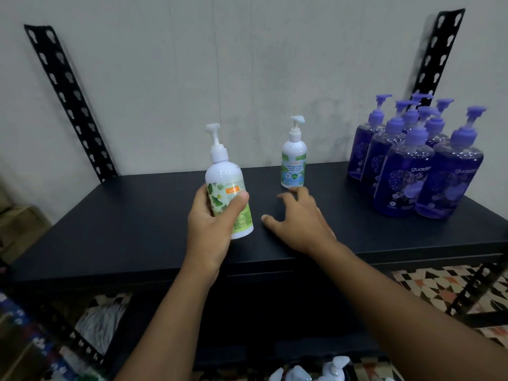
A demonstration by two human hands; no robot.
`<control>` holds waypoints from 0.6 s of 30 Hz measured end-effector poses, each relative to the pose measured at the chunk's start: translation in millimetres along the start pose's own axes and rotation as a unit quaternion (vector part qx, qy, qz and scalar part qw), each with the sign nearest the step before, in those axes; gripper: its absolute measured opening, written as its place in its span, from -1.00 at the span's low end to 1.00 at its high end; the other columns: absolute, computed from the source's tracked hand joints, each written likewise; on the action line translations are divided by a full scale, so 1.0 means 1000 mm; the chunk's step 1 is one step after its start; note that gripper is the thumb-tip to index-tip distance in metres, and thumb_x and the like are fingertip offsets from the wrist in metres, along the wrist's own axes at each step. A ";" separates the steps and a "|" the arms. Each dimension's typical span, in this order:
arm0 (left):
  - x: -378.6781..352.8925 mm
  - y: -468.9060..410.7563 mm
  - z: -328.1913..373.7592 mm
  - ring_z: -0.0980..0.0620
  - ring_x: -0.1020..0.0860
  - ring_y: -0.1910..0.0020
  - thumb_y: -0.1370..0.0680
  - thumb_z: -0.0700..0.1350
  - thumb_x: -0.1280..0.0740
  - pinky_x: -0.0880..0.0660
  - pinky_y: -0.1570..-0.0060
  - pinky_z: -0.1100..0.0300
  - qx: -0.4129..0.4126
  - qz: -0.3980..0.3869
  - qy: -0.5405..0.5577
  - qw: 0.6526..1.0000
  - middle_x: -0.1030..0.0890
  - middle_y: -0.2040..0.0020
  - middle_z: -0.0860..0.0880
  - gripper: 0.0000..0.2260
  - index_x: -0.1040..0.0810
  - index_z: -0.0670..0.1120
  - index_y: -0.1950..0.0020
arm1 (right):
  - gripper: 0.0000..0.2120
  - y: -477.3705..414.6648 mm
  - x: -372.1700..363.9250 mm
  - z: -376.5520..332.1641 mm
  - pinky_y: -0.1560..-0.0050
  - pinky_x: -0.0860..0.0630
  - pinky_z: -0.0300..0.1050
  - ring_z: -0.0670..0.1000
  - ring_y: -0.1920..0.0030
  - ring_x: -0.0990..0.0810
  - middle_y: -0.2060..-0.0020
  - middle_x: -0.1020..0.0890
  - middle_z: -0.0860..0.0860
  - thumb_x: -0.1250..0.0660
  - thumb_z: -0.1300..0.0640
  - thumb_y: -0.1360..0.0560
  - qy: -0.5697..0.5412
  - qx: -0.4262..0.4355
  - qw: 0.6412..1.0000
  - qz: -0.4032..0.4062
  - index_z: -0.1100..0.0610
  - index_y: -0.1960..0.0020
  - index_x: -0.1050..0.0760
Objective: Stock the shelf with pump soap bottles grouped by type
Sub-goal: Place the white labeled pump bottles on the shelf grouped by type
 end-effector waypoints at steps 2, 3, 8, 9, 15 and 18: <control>0.010 0.003 0.008 0.14 -0.69 0.00 -0.47 -0.09 -0.55 -0.59 0.03 0.24 -0.021 0.001 -0.047 0.999 -0.71 -0.04 0.07 -0.60 -0.55 0.02 -0.27 | -0.37 0.010 -0.007 -0.010 -0.48 -0.23 0.08 0.09 -0.50 -0.24 -0.55 -0.19 0.01 -0.22 -0.34 -0.55 0.040 0.022 0.998 -0.031 0.01 -0.48 -0.37; 0.014 0.004 0.011 0.17 -0.68 -0.01 -0.46 -0.11 -0.56 -0.60 0.03 0.28 -0.030 0.002 -0.064 0.997 -0.70 -0.07 0.08 -0.55 -0.52 0.01 -0.31 | -0.39 0.014 -0.010 -0.013 -0.51 -0.18 0.06 0.08 -0.52 -0.22 -0.57 -0.19 0.00 -0.18 -0.34 -0.57 0.052 0.030 0.997 -0.042 -0.01 -0.48 -0.38; 0.027 0.008 0.008 0.23 -0.67 -0.02 -0.43 -0.14 -0.59 -0.59 0.00 0.34 -0.035 -0.009 -0.103 0.994 -0.67 -0.13 0.09 -0.47 -0.47 0.03 -0.34 | -0.38 0.021 -0.015 -0.018 -0.57 -0.07 0.08 0.03 -0.55 -0.20 -0.56 -0.27 0.00 -0.06 -0.35 -0.59 0.091 0.034 0.993 -0.064 -0.03 -0.52 -0.35; 0.028 0.008 0.006 0.24 -0.66 -0.03 -0.44 -0.14 -0.59 -0.59 -0.03 0.32 -0.032 -0.016 -0.107 0.994 -0.67 -0.13 0.09 -0.47 -0.46 0.04 -0.34 | -0.38 0.021 -0.015 -0.018 -0.57 -0.06 0.08 0.03 -0.55 -0.20 -0.56 -0.28 0.00 -0.05 -0.35 -0.60 0.093 0.033 0.993 -0.065 -0.03 -0.52 -0.34; 0.034 0.008 -0.004 0.29 -0.61 -0.11 -0.39 -0.02 -0.63 -0.55 -0.12 0.24 -0.005 -0.071 -0.200 0.977 -0.61 -0.20 0.17 -0.37 -0.42 0.14 -0.38 | -0.39 0.023 -0.014 -0.020 -0.58 -0.02 0.09 0.03 -0.56 -0.19 -0.56 -0.28 -0.01 -0.04 -0.32 -0.60 0.103 0.026 0.992 -0.066 -0.03 -0.53 -0.33; 0.047 0.009 -0.010 0.23 -0.57 -0.22 -0.33 0.00 -0.63 -0.52 -0.24 0.15 0.017 -0.087 -0.261 0.961 -0.55 -0.29 0.17 -0.23 -0.37 0.12 -0.46 | -0.40 0.023 -0.015 -0.019 -0.58 -0.04 0.09 0.03 -0.54 -0.22 -0.54 -0.30 -0.01 -0.04 -0.32 -0.60 0.104 0.023 0.992 -0.066 -0.03 -0.52 -0.34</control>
Point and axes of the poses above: each hand's wrist, its own y-axis away from the middle knuckle, its own x-axis out of the back of the hand, z = x × y, the point moved 9 cm from there along -y, towards the middle knuckle
